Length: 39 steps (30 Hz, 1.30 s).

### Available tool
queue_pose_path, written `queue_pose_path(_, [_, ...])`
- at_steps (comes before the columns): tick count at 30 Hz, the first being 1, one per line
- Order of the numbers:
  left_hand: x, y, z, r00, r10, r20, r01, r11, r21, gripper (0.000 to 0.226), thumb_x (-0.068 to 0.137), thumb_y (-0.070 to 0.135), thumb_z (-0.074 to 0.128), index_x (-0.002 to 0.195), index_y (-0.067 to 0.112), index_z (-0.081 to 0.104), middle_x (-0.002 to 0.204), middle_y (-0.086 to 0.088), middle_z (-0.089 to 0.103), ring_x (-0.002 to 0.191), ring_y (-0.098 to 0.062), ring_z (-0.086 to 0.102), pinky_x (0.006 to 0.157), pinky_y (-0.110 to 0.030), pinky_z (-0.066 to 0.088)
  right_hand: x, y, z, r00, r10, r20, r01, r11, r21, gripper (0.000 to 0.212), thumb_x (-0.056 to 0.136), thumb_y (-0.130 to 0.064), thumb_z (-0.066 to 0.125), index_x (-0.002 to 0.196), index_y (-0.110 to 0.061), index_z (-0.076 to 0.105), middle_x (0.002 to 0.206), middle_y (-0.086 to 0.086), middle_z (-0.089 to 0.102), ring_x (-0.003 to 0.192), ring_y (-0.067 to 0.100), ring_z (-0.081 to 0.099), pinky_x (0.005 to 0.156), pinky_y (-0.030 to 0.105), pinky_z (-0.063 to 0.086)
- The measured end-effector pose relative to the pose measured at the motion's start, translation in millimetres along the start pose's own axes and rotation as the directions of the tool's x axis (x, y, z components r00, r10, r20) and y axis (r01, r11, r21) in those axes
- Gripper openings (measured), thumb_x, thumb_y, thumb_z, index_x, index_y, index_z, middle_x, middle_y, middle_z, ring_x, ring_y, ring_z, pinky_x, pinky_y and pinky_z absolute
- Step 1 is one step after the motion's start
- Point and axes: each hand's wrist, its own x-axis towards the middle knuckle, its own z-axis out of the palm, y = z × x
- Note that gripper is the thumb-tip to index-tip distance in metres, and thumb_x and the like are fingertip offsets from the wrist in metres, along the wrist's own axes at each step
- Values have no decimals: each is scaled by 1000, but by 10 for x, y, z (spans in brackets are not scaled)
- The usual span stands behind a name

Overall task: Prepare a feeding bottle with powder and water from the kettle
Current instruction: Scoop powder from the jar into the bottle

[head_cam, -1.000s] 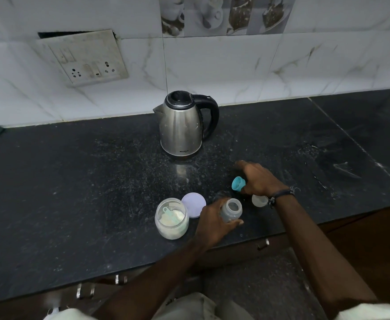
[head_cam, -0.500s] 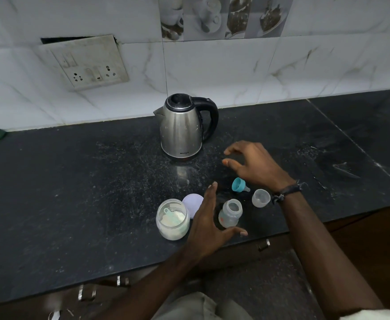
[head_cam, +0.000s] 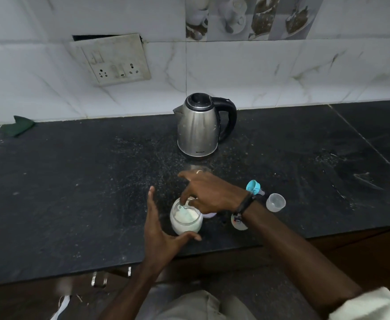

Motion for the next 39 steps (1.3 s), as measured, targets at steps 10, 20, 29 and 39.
queue_pose_path(10, [-56, -414, 233, 980, -184, 78, 183, 983, 12, 109, 43, 50, 99, 136, 15, 54, 129, 3, 65, 120, -10, 61, 98, -42, 52, 386, -204, 385, 984, -14, 176, 106, 843, -528, 25, 94, -26, 51, 112, -25, 68, 142, 12, 43, 115, 30, 51, 94, 45, 37])
queue_pose_path(20, [-53, -437, 222, 985, -161, 58, 160, 987, 19, 90, 51, 43, 98, 128, 19, 58, 121, 8, 67, 111, -9, 64, 92, -40, 54, 378, -213, 417, 983, -70, 172, 163, 767, -621, 22, 90, -15, 51, 83, -24, 70, 90, -2, 70, 85, 21, 66, 75, 36, 45])
queue_pose_path(29, [-58, -349, 220, 993, -114, 44, 116, 991, -63, 94, 53, 30, 99, 134, 35, 51, 130, 17, 63, 122, -5, 59, 101, -22, 46, 268, -127, 153, 997, 17, 71, 4, 956, -293, 28, 77, -34, 75, 80, -12, 58, 105, 9, 62, 93, 29, 60, 69, 35, 34])
queue_pose_path(39, [-64, -382, 222, 989, -130, 66, 134, 989, -61, 96, 53, 29, 99, 137, 22, 53, 132, 17, 62, 124, -7, 58, 104, -31, 47, 184, 78, 368, 984, 154, -87, -158, 987, -40, 26, 81, -35, 64, 75, -11, 67, 108, 8, 62, 95, 30, 60, 76, 39, 51])
